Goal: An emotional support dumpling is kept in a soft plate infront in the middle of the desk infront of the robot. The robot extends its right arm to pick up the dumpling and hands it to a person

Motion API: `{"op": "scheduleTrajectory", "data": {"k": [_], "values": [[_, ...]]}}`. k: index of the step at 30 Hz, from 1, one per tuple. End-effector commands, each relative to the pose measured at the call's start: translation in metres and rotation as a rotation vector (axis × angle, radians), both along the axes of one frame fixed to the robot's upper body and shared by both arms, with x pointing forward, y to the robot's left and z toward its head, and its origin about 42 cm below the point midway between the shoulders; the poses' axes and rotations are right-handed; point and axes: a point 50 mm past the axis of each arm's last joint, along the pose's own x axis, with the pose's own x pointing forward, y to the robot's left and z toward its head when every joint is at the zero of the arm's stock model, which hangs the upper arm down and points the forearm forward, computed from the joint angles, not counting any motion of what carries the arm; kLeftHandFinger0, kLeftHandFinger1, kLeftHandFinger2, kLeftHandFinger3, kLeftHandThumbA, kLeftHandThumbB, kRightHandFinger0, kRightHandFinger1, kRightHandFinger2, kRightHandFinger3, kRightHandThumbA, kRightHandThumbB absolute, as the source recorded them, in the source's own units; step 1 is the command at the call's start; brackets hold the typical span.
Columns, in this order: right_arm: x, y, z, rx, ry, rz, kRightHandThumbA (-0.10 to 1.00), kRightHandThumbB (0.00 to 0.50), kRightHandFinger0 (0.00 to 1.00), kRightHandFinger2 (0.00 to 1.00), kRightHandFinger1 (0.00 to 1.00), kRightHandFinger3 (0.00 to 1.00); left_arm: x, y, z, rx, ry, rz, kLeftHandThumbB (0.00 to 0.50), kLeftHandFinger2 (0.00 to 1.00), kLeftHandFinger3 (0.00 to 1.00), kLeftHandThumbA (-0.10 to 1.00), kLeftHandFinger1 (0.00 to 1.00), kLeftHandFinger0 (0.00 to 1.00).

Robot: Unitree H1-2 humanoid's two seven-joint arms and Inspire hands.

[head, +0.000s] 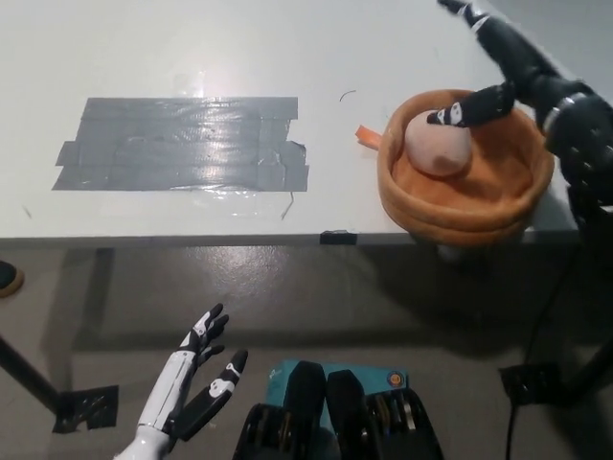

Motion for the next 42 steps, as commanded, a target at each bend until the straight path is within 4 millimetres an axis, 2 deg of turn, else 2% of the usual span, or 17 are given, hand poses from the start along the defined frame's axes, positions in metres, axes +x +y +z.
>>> {"op": "scheduleTrajectory", "data": {"k": [1,3,4,7,8,9,11,14,15,21,24,30,35,38,39,41,42], "values": [[0.039,0.023,0.032,-0.024,0.17,-0.031,1.0,0.439,1.0,1.0,1.0,1.0,0.012,-0.003,0.023,0.01,-0.1,-0.043,0.021,1.0,1.0,0.64,0.99,0.91],[0.043,0.027,0.022,0.0,0.215,-0.021,1.0,0.441,1.0,1.0,1.0,1.0,0.013,-0.003,0.025,0.011,-0.104,-0.046,0.001,1.0,1.0,0.63,0.99,0.91],[0.045,0.029,0.016,0.017,0.245,-0.017,1.0,0.421,1.0,1.0,1.0,1.0,0.013,-0.003,0.025,0.014,-0.106,-0.043,0.009,1.0,1.0,0.63,0.99,0.91],[0.047,0.03,0.003,-0.021,0.269,-0.017,1.0,0.412,1.0,1.0,1.0,1.0,0.015,-0.003,0.027,0.014,-0.102,-0.044,0.018,1.0,1.0,0.63,1.0,0.92],[0.047,0.03,-0.003,-0.036,0.273,-0.009,1.0,0.379,1.0,1.0,1.0,1.0,0.015,-0.003,0.028,0.02,-0.101,-0.046,0.018,1.0,1.0,0.64,1.0,0.93],[0.047,0.03,-0.004,-0.041,0.272,-0.003,1.0,0.377,1.0,1.0,1.0,1.0,0.016,-0.003,0.028,0.021,-0.102,-0.047,0.018,1.0,1.0,0.64,1.0,0.93],[0.049,0.027,-0.013,-0.111,0.281,0.0,1.0,0.394,1.0,1.0,1.0,1.0,0.017,-0.002,0.029,0.023,-0.108,-0.05,0.014,1.0,1.0,0.64,1.0,0.93],[0.05,0.024,-0.019,-0.125,0.303,-0.03,1.0,0.422,1.0,1.0,1.0,1.0,0.02,-0.002,0.029,0.033,-0.116,-0.047,0.016,1.0,1.0,0.65,0.99,0.91],[0.051,0.023,-0.019,-0.139,0.307,-0.045,1.0,0.44,1.0,1.0,1.0,1.0,0.021,-0.002,0.03,0.028,-0.117,-0.05,0.013,1.0,1.0,0.65,0.99,0.91],[0.049,0.018,-0.021,-0.133,0.324,-0.049,1.0,0.429,1.0,1.0,1.0,1.0,0.024,-0.003,0.031,0.019,-0.118,-0.061,0.007,1.0,1.0,0.64,0.98,0.9],[0.05,0.016,-0.025,-0.127,0.351,-0.064,1.0,0.453,1.0,1.0,1.0,1.0,0.025,-0.003,0.032,0.026,-0.113,-0.058,0.025,1.0,1.0,0.66,0.99,0.91],[0.051,0.012,-0.029,-0.162,0.377,-0.083,1.0,0.45,1.0,1.0,1.0,1.0,0.027,-0.003,0.034,0.029,-0.124,-0.06,0.006,1.0,1.0,0.66,0.98,0.9],[0.053,0.008,-0.023,-0.227,0.392,-0.096,1.0,0.451,1.0,1.0,1.0,1.0,0.031,-0.002,0.036,0.028,-0.134,-0.059,0.023,1.0,1.0,0.68,0.98,0.89],[0.057,0.007,-0.014,-0.293,0.383,-0.098,1.0,0.455,1.0,1.0,1.0,1.0,0.034,-0.002,0.039,0.033,-0.144,-0.06,0.007,1.0,1.0,0.7,0.98,0.89],[0.058,0.007,-0.012,-0.319,0.382,-0.109,0.94,0.444,1.0,1.0,1.0,1.0,0.033,-0.003,0.039,0.035,-0.15,-0.062,0.0,1.0,1.0,0.69,0.98,0.89],[0.06,0.008,-0.007,-0.365,0.381,-0.124,0.69,0.455,1.0,1.0,1.0,1.0,0.036,-0.002,0.041,0.038,-0.154,-0.064,0.0,1.0,1.0,0.69,0.96,0.88],[0.06,0.007,-0.007,-0.387,0.385,-0.134,0.51,0.429,1.0,1.0,1.0,1.0,0.037,-0.002,0.042,0.038,-0.154,-0.063,0.0,1.0,1.0,0.69,0.96,0.87]]}}
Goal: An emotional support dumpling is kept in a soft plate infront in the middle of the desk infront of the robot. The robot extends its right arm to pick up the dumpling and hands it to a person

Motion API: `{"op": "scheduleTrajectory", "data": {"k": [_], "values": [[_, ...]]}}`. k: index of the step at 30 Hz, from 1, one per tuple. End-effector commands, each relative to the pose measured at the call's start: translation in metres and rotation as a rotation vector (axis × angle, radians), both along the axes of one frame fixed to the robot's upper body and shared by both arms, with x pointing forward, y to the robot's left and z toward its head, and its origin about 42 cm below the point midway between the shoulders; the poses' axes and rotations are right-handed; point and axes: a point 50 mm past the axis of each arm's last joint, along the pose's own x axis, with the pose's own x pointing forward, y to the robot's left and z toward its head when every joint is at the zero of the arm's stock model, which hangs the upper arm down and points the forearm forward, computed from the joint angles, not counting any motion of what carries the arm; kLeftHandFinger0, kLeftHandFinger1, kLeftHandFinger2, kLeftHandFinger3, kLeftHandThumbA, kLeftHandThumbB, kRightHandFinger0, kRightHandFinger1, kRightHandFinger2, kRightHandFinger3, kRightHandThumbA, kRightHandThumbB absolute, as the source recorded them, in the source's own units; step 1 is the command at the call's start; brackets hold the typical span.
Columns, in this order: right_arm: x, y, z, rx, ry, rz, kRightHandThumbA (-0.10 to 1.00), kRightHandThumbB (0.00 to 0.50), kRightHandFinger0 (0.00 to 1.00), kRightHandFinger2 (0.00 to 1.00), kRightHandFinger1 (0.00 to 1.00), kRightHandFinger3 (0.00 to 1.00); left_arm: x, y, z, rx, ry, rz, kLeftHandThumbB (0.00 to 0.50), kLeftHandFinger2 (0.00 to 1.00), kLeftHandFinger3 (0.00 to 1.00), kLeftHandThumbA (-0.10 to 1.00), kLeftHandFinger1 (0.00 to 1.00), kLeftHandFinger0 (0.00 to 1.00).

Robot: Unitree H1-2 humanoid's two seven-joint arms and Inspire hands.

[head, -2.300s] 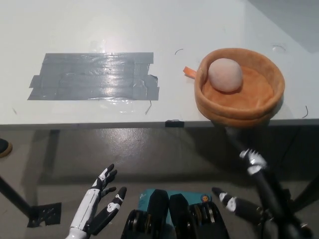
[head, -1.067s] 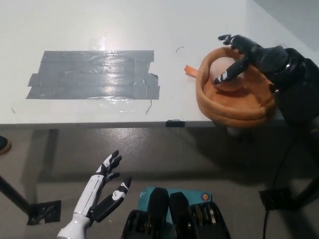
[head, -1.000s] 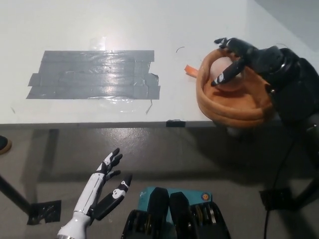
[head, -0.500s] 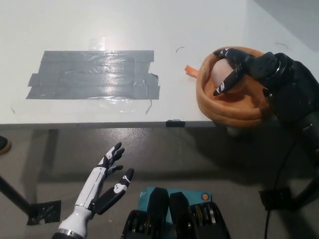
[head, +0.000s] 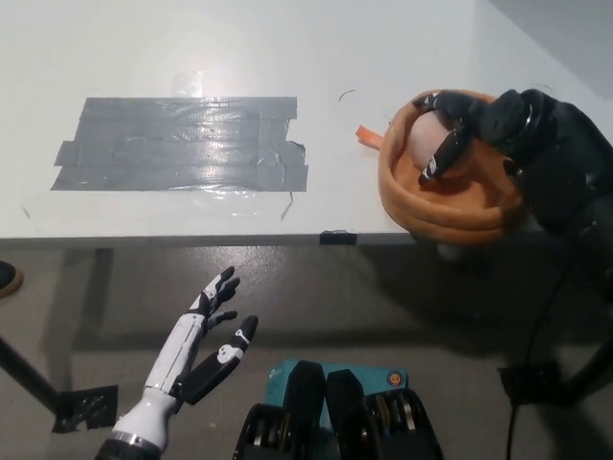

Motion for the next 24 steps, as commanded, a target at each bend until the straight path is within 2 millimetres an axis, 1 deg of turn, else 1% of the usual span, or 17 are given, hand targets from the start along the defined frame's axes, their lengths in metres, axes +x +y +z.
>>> {"op": "scheduleTrajectory", "data": {"k": [1,2,3,4,5,8,9,10,11,12,14,15,16,18,21,23,24], "values": [[0.01,-0.013,0.036,-0.139,-0.025,-0.038,0.42,0.446,1.0,1.0,1.0,1.0,0.008,0.004,0.015,0.019,-0.068,-0.014,0.0,1.0,1.0,0.69,0.96,0.87],[0.011,-0.013,0.034,-0.171,0.001,-0.053,0.03,0.444,1.0,1.0,1.0,1.0,0.009,0.003,0.016,0.014,-0.067,-0.011,0.0,1.0,1.0,0.69,0.96,0.87],[0.011,-0.015,0.029,-0.198,0.015,-0.069,-0.01,0.429,1.0,1.0,1.0,1.0,0.009,0.003,0.017,0.01,-0.071,-0.014,0.0,1.0,1.0,0.69,0.96,0.87],[0.01,-0.016,0.023,-0.222,0.025,-0.082,-0.08,0.38,0.72,0.94,0.84,1.0,0.01,0.003,0.017,0.009,-0.072,-0.015,0.0,1.0,1.0,0.69,0.96,0.87],[0.01,-0.017,0.019,-0.256,0.031,-0.081,-0.1,0.33,0.22,0.7,0.44,1.0,0.01,0.003,0.018,0.006,-0.074,-0.016,0.0,1.0,1.0,0.69,0.96,0.88],[0.008,-0.023,0.002,-0.378,0.053,-0.079,-0.1,0.176,0.01,0.37,0.18,1.0,0.013,0.004,0.02,-0.001,-0.079,-0.014,0.004,1.0,1.0,0.7,0.96,0.88],[0.007,-0.026,-0.005,-0.402,0.072,-0.091,-0.1,0.137,0.0,0.37,0.17,1.0,0.014,0.004,0.022,0.0,-0.082,-0.013,0.0,1.0,1.0,0.7,0.96,0.88],[0.005,-0.03,-0.014,-0.436,0.087,-0.092,-0.1,0.108,0.06,0.49,0.29,1.0,0.015,0.004,0.022,-0.002,-0.082,-0.013,0.0,1.0,1.0,0.7,0.96,0.88],[0.005,-0.03,-0.015,-0.44,0.089,-0.092,-0.1,0.103,0.08,0.49,0.32,1.0,0.015,0.004,0.022,-0.002,-0.082,-0.013,0.0,1.0,1.0,0.7,0.96,0.88],[0.005,-0.035,-0.019,-0.454,0.081,-0.089,-0.1,0.066,0.33,0.71,0.57,1.0,0.018,0.004,0.025,0.001,-0.093,-0.015,0.0,1.0,1.0,0.71,0.96,0.88],[0.003,-0.043,-0.029,-0.449,0.049,-0.055,-0.1,0.048,0.41,0.73,0.63,1.0,0.02,0.003,0.027,0.003,-0.094,-0.017,0.0,1.0,1.0,0.71,0.97,0.89],[0.003,-0.044,-0.03,-0.445,0.046,-0.047,-0.1,0.044,0.42,0.73,0.62,1.0,0.02,0.003,0.027,0.005,-0.095,-0.017,0.0,1.0,1.0,0.72,0.97,0.89],[0.002,-0.047,-0.033,-0.391,0.023,-0.047,-0.1,0.111,0.15,0.5,0.38,1.0,0.02,0.004,0.026,-0.001,-0.095,-0.017,0.0,1.0,1.0,0.7,0.97,0.89],[0.002,-0.05,-0.034,-0.367,-0.029,-0.057,-0.1,0.125,0.23,0.53,0.49,1.0,0.021,0.004,0.026,-0.001,-0.095,-0.017,0.0,1.0,1.0,0.7,0.96,0.89],[0.002,-0.054,-0.032,-0.269,-0.185,-0.109,-0.1,0.174,0.26,0.49,0.53,1.0,0.02,0.004,0.025,0.008,-0.09,-0.021,0.0,1.0,1.0,0.73,0.95,0.88],[0.003,-0.056,-0.027,-0.198,-0.244,-0.131,-0.1,0.183,0.26,0.52,0.57,0.85,0.02,0.004,0.025,0.004,-0.091,-0.023,0.0,1.0,1.0,0.73,0.94,0.88],[0.004,-0.055,-0.02,-0.156,-0.289,-0.133,-0.1,0.184,0.19,0.5,0.56,0.68,0.02,0.004,0.026,0.003,-0.087,-0.023,0.0,1.0,1.0,0.73,0.94,0.88]]}}
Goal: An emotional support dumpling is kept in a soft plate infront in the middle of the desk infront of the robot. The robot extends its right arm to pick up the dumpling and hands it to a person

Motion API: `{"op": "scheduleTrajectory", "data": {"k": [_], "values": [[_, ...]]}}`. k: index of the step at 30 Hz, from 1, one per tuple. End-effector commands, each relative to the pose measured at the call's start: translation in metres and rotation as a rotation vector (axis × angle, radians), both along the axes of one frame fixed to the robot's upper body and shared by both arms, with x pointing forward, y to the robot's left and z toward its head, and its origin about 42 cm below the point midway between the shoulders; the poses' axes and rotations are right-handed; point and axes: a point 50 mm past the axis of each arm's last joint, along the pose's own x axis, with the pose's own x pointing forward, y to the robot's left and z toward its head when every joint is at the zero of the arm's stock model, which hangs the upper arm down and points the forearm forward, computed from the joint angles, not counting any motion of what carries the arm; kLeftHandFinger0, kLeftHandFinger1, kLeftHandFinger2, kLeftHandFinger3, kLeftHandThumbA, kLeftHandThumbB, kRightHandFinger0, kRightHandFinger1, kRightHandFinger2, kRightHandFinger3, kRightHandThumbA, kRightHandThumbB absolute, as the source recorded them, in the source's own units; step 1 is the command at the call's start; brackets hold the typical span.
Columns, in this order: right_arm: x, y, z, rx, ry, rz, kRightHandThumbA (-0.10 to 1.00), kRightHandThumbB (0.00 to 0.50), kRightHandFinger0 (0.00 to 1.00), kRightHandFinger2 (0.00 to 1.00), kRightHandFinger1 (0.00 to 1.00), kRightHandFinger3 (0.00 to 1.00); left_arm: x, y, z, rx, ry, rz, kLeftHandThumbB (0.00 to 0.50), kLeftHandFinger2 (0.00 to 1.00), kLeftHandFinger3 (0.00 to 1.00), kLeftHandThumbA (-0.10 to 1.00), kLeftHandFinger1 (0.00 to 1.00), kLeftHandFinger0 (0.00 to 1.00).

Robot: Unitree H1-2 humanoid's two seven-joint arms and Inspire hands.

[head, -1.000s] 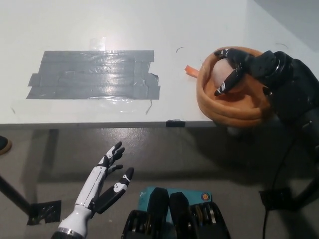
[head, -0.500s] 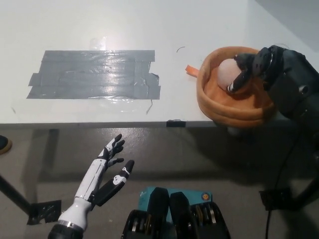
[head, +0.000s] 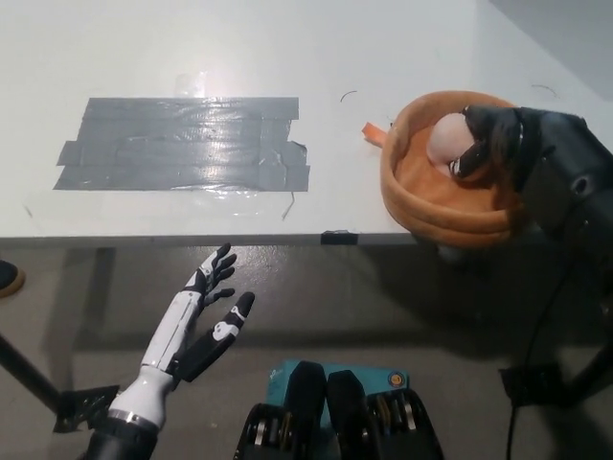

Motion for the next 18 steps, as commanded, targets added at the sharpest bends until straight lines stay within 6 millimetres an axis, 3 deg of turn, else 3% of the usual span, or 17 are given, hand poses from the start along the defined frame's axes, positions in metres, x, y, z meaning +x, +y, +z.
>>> {"op": "scheduleTrajectory", "data": {"k": [1,2,3,5,6,7,8,10,13,15,18], "values": [[0.002,-0.028,0.016,0.134,-0.273,-0.042,-0.1,0.185,0.07,0.37,0.45,0.47,0.006,0.002,0.013,0.008,-0.045,-0.027,0.0,1.0,1.0,0.73,0.94,0.88],[0.003,-0.027,0.029,0.175,-0.327,-0.028,-0.1,0.184,0.09,0.53,0.61,0.48,0.006,0.002,0.014,0.01,-0.046,-0.027,0.0,1.0,1.0,0.73,0.94,0.88],[0.003,-0.025,0.045,0.227,-0.399,-0.003,-0.1,0.19,0.08,0.77,0.67,0.55,0.009,0.001,0.016,0.013,-0.052,-0.026,0.0,1.0,1.0,0.72,0.94,0.88],[0.0,-0.018,0.08,0.346,-0.534,0.039,-0.1,0.193,0.07,0.95,0.67,0.73,0.011,0.002,0.016,0.016,-0.054,-0.025,0.0,1.0,1.0,0.73,0.94,0.87],[-0.002,-0.013,0.1,0.39,-0.588,0.041,-0.1,0.183,0.08,0.95,0.66,0.84,0.013,0.001,0.018,0.014,-0.06,-0.024,0.0,1.0,1.0,0.73,0.94,0.87],[-0.003,-0.012,0.106,0.405,-0.605,0.04,-0.1,0.191,0.08,0.93,0.66,0.89,0.014,0.001,0.018,0.013,-0.062,-0.024,0.0,1.0,1.0,0.73,0.94,0.88],[-0.009,-0.006,0.128,0.451,-0.667,0.072,-0.1,0.188,0.07,0.91,0.63,0.91,0.015,0.001,0.02,0.009,-0.067,-0.029,0.0,1.0,1.0,0.73,0.94,0.89],[-0.018,-0.002,0.151,0.501,-0.74,0.109,-0.1,0.189,0.07,0.88,0.6,0.91,0.018,0.0,0.021,0.005,-0.072,-0.031,0.0,1.0,1.0,0.73,0.94,0.89],[-0.049,0.013,0.194,0.533,-0.882,0.196,-0.1,0.18,0.12,0.92,0.61,0.93,0.021,-0.001,0.024,0.013,-0.082,-0.032,0.0,1.0,1.0,0.73,0.94,0.88],[-0.067,0.022,0.215,0.523,-0.95,0.231,-0.1,0.18,0.11,0.91,0.59,0.91,0.024,-0.002,0.027,0.012,-0.093,-0.036,0.0,1.0,1.0,0.73,0.94,0.88],[-0.09,0.034,0.238,0.554,-1.017,0.298,-0.1,0.181,0.09,0.92,0.59,0.98,0.029,-0.005,0.032,0.021,-0.095,-0.03,0.0,1.0,1.0,0.73,0.94,0.88]]}}
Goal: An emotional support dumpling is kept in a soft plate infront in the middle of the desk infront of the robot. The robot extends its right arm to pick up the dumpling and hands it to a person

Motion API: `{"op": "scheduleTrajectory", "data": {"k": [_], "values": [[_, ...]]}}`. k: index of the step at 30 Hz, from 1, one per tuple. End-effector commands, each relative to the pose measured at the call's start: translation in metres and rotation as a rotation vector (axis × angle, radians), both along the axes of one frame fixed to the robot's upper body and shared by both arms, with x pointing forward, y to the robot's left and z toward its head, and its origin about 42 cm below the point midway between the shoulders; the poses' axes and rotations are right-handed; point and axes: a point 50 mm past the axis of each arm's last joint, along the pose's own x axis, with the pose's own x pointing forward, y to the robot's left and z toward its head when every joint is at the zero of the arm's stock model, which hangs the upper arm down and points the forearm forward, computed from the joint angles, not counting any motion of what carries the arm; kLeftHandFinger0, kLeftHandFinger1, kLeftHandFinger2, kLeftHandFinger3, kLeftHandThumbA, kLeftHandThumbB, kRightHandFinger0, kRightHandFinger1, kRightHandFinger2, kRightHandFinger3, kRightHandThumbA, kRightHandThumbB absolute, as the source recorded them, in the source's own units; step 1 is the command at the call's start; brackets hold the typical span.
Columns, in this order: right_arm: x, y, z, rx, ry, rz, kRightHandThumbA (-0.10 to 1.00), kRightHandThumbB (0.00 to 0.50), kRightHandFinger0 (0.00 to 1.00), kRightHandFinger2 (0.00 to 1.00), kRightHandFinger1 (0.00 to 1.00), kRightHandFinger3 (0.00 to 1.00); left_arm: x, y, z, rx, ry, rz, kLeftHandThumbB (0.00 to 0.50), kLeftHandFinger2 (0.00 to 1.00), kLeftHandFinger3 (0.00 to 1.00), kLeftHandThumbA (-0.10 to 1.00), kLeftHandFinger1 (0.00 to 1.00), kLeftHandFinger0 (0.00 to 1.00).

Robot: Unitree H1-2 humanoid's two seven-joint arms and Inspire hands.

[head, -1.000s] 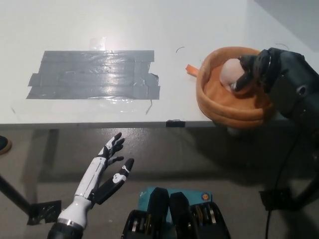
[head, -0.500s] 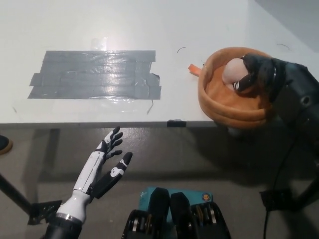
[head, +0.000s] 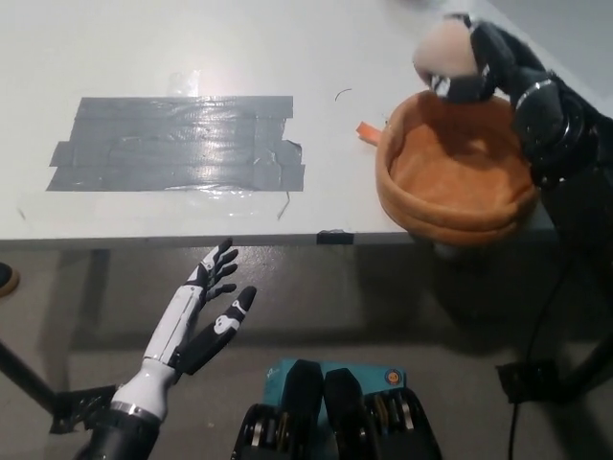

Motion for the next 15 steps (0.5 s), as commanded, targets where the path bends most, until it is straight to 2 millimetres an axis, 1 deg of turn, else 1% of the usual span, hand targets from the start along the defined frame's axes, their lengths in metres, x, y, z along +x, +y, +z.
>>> {"op": "scheduleTrajectory", "data": {"k": [1,2,4,5,7,9,11,12,13,14,15], "values": [[-0.069,0.022,0.166,0.145,-0.555,0.104,-0.1,0.189,0.08,0.91,0.58,1.0,0.021,-0.005,0.032,0.008,-0.092,-0.029,0.0,1.0,1.0,0.73,0.95,0.89],[-0.075,0.025,0.17,0.141,-0.582,0.128,-0.1,0.193,0.08,0.89,0.57,1.0,0.022,-0.005,0.034,-0.002,-0.091,-0.034,0.0,1.0,1.0,0.71,0.96,0.9],[-0.08,0.028,0.172,0.119,-0.612,0.152,-0.1,0.188,0.08,0.88,0.56,1.0,0.023,-0.006,0.035,-0.004,-0.096,-0.044,0.0,1.0,1.0,0.7,0.97,0.92],[-0.082,0.03,0.172,0.118,-0.615,0.165,-0.1,0.182,0.07,0.87,0.54,0.98,0.023,-0.006,0.034,-0.004,-0.097,-0.048,0.0,1.0,1.0,0.7,0.99,0.93],[-0.085,0.032,0.171,0.142,-0.599,0.187,-0.1,0.188,0.06,0.86,0.53,0.96,0.023,-0.006,0.035,-0.001,-0.098,-0.052,0.0,1.0,1.0,0.71,1.0,0.95],[-0.085,0.038,0.166,0.175,-0.563,0.203,-0.1,0.191,0.08,0.9,0.55,1.0,0.022,-0.006,0.035,0.001,-0.094,-0.057,0.0,1.0,1.0,0.73,1.0,0.98],[-0.085,0.04,0.163,0.183,-0.547,0.201,-0.1,0.198,0.09,0.92,0.55,1.0,0.021,-0.006,0.034,0.0,-0.089,-0.058,0.0,1.0,1.0,0.75,1.0,0.99],[-0.083,0.043,0.16,0.18,-0.539,0.205,-0.1,0.201,0.16,0.98,0.64,1.0,0.021,-0.006,0.034,0.0,-0.087,-0.058,0.0,1.0,1.0,0.77,1.0,1.0],[-0.081,0.044,0.158,0.17,-0.539,0.208,-0.1,0.205,0.22,0.92,0.67,1.0,0.021,-0.006,0.033,0.001,-0.086,-0.06,0.007,1.0,1.0,0.77,1.0,1.0],[-0.075,0.047,0.155,0.158,-0.513,0.198,-0.1,0.191,0.15,0.79,0.57,1.0,0.022,-0.007,0.033,0.004,-0.085,-0.056,0.02,1.0,1.0,0.8,1.0,1.0],[-0.075,0.048,0.154,0.158,-0.51,0.197,-0.1,0.191,0.14,0.79,0.56,1.0,0.022,-0.007,0.033,0.004,-0.085,-0.056,0.02,1.0,1.0,0.81,1.0,1.0]]}}
